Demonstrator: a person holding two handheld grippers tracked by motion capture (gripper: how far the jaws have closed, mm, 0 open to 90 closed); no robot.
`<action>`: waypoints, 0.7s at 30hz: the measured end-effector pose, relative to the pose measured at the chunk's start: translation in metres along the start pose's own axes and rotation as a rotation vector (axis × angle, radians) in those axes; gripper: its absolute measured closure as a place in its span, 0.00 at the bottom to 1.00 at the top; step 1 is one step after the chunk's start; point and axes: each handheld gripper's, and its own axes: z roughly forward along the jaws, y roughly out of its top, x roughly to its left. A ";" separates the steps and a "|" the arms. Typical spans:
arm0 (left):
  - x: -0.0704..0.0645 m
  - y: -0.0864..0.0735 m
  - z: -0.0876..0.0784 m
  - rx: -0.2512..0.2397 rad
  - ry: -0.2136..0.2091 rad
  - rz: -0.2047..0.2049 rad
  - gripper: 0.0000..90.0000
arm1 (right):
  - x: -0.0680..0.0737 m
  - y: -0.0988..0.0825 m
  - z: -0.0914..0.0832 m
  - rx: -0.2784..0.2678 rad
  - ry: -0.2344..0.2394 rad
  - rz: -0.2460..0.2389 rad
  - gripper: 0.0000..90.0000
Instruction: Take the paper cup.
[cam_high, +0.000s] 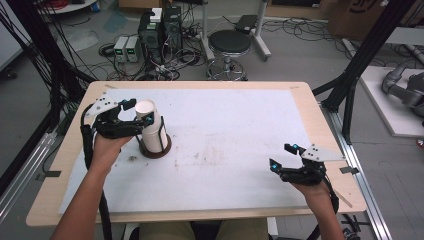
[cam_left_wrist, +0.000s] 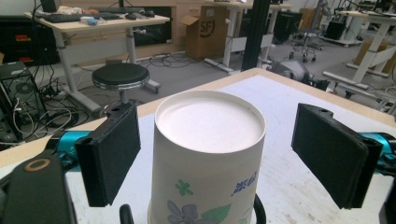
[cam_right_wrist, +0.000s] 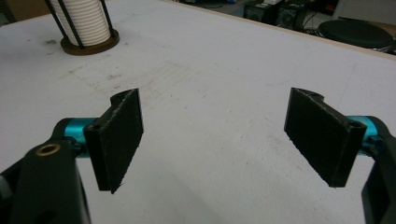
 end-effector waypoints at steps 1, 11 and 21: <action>0.000 -0.001 0.002 0.007 -0.004 0.001 0.17 | 0.000 0.000 0.000 0.001 -0.001 0.002 0.22; -0.001 -0.002 0.009 0.025 0.005 0.023 0.32 | -0.001 -0.001 0.000 0.004 0.000 0.001 0.22; 0.004 0.004 0.004 -0.017 0.007 -0.005 0.39 | 0.000 0.000 0.001 0.006 0.000 -0.001 0.22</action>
